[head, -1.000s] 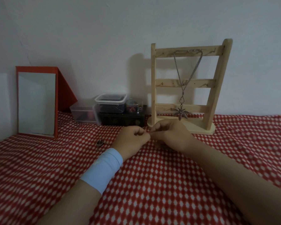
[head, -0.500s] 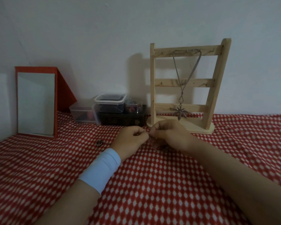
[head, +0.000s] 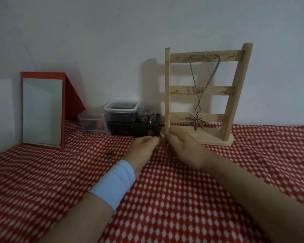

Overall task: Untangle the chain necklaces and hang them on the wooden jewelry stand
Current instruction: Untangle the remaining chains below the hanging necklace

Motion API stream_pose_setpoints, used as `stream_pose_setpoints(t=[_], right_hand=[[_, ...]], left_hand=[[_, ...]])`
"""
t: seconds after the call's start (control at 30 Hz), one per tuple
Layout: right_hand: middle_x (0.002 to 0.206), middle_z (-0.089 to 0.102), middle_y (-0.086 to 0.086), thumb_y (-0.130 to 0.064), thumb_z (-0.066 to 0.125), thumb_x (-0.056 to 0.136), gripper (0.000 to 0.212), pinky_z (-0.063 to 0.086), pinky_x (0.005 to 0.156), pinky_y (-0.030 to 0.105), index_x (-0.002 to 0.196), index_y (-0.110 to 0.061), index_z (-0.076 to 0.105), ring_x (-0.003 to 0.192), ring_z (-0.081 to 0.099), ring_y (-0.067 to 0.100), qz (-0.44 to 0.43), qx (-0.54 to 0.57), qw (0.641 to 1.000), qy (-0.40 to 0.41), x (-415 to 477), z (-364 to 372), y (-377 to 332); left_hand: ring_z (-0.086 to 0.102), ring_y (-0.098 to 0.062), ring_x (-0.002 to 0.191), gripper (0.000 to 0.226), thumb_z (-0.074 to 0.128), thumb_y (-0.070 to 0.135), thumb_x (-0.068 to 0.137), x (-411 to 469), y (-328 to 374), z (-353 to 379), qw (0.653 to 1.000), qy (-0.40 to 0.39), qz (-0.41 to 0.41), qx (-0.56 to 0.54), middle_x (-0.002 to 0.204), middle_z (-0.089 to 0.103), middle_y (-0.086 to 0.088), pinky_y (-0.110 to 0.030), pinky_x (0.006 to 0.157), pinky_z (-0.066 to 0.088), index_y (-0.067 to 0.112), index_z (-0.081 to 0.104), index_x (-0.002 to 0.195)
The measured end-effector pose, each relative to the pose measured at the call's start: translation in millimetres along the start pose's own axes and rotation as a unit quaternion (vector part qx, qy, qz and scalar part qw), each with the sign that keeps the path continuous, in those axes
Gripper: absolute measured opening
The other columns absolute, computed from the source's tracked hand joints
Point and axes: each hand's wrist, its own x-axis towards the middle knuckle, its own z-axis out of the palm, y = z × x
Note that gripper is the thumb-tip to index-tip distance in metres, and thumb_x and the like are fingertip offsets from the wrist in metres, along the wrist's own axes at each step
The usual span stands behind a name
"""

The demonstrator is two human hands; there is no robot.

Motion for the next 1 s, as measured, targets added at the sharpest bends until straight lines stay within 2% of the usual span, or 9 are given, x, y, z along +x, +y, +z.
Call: stream_pose_setpoints(t=[0.1,0.23,0.37,0.43,0.5,0.67,0.73,0.87,1.0], right_hand=[[0.085,0.062,0.005,-0.028,0.037,0.110,0.034,0.050,0.073,0.017,0.096,-0.009,0.061,0.077,0.062,0.009,0.051,0.095,0.994,0.020,1,-6,-5],[0.077,0.055,0.001,-0.025,0.039,0.109,0.036,0.043,0.060,0.013,0.095,-0.002,0.062,0.061,0.051,0.001,0.022,0.072,0.997,-0.003,1,-10,-5],[0.072,0.055,-0.005,-0.025,0.043,0.109,0.035,0.042,0.065,0.017,0.093,-0.003,0.065,0.064,0.050,0.003,0.015,0.098,0.995,-0.011,2,-9,-1],[0.075,0.061,-0.007,-0.023,0.044,0.108,0.033,0.045,0.068,0.014,0.095,-0.007,0.070,0.069,0.055,0.002,0.022,0.122,0.992,-0.010,2,-9,-1],[0.080,0.067,-0.007,-0.024,0.047,0.107,0.030,0.048,0.075,0.019,0.093,-0.015,0.072,0.075,0.059,0.003,0.023,0.129,0.991,0.004,4,-8,0],[0.072,0.067,-0.011,-0.023,0.049,0.106,0.031,0.053,0.076,0.029,0.083,-0.024,0.070,0.072,0.061,0.005,0.018,0.114,0.993,0.020,6,-3,3],[0.075,0.067,-0.007,-0.024,0.049,0.106,0.032,0.052,0.075,0.028,0.081,-0.024,0.068,0.071,0.061,0.005,0.029,0.086,0.996,0.012,5,-7,4],[0.093,0.071,-0.002,-0.028,0.054,0.104,0.025,0.051,0.074,0.023,0.091,-0.016,0.073,0.079,0.063,0.005,0.041,-0.071,0.997,-0.007,8,-18,15],[0.096,0.072,-0.017,-0.026,0.066,0.097,0.013,0.046,0.074,0.007,0.102,-0.026,0.078,0.086,0.063,-0.007,0.030,-0.119,0.987,-0.105,5,-22,17]], left_hand=[[0.066,-0.021,0.096,0.021,0.055,0.023,0.093,0,0,-1,0.997,0.022,0.063,0.027,0.090,0.073,-0.003,-0.040,0.093,0.051,0.018,0.070,0.078],[0.067,-0.006,0.093,0.010,0.063,0.023,0.093,-3,10,-5,0.988,0.032,0.149,0.037,0.096,0.073,0.007,-0.021,0.086,0.052,0.027,0.071,0.096],[0.068,0.000,0.088,0.011,0.071,0.020,0.087,-2,8,-4,0.982,0.009,0.161,0.098,0.094,0.075,0.009,-0.017,0.085,0.053,0.025,0.072,0.097],[0.070,-0.002,0.089,0.010,0.070,0.020,0.088,-3,7,-3,0.984,-0.004,0.159,0.083,0.093,0.076,0.008,-0.015,0.083,0.052,0.022,0.074,0.097],[0.070,-0.004,0.089,0.009,0.069,0.018,0.088,-3,7,-2,0.984,-0.008,0.165,0.065,0.093,0.076,0.006,-0.014,0.081,0.052,0.019,0.075,0.095],[0.068,-0.011,0.092,0.007,0.065,0.019,0.092,2,-1,1,0.976,-0.005,0.171,0.136,0.095,0.073,0.002,-0.027,0.089,0.054,0.018,0.071,0.093],[0.065,-0.006,0.094,0.009,0.066,0.026,0.090,5,-6,0,0.968,-0.005,0.150,0.203,0.099,0.070,0.008,-0.029,0.092,0.052,0.023,0.068,0.098],[0.052,0.007,0.090,0.033,0.073,0.037,0.084,2,-9,-8,0.911,-0.071,0.150,0.376,0.101,0.057,0.021,-0.007,0.077,0.039,0.028,0.064,0.114],[0.056,0.004,0.083,0.022,0.072,0.029,0.086,3,-2,-19,0.886,-0.095,0.160,0.425,0.092,0.061,0.019,-0.006,0.073,0.042,0.026,0.071,0.107]])
